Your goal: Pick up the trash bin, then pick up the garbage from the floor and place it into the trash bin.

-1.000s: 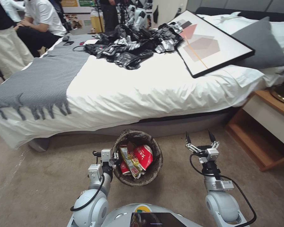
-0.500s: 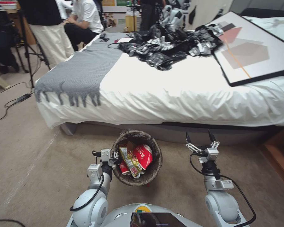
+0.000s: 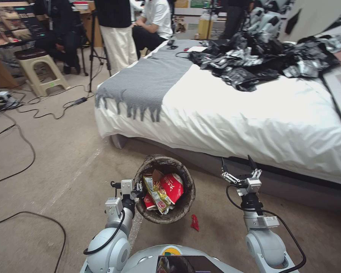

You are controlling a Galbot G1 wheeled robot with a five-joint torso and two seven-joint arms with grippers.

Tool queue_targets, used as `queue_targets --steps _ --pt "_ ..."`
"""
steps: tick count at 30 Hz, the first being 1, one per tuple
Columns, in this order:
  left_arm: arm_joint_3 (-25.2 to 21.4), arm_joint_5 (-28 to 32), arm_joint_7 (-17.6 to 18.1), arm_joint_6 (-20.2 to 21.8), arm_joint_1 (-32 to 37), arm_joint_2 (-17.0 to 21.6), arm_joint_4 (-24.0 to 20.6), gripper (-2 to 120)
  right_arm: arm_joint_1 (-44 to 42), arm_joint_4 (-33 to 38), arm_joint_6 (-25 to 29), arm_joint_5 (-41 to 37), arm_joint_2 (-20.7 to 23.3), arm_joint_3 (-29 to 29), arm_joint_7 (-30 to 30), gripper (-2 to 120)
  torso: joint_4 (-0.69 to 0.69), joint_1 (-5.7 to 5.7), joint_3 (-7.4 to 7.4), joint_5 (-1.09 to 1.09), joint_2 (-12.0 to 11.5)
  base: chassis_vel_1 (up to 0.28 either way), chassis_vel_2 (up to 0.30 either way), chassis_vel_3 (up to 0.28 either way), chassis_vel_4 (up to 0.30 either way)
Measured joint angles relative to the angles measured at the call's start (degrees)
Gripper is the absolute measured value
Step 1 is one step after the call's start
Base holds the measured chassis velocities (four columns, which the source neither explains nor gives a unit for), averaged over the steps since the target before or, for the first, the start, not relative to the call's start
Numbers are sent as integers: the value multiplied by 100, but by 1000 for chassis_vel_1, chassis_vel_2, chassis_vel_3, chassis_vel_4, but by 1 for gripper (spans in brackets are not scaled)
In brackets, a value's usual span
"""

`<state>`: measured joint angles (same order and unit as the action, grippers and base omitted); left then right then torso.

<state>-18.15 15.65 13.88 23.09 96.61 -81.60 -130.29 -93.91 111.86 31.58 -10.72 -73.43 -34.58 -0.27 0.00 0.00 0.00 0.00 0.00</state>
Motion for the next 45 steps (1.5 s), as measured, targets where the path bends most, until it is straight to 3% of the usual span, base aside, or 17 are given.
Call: queue_targets --steps 25,31,45 --pt "1 -81 -6 -75 -5 -6 20 2 -102 -167 104 186 72 164 -209 100 4 0 0 0 0 126 120 114 125" --pt "25 -79 -10 -82 -13 -10 37 2 -131 -221 141 203 94 176 -243 100 -3 0 0 0 0 5 11 8 7" --pt "16 -78 -6 -81 -5 -14 38 2 23 -255 155 12 36 196 -7 100 0 0 0 0 0 0 0 0 0"
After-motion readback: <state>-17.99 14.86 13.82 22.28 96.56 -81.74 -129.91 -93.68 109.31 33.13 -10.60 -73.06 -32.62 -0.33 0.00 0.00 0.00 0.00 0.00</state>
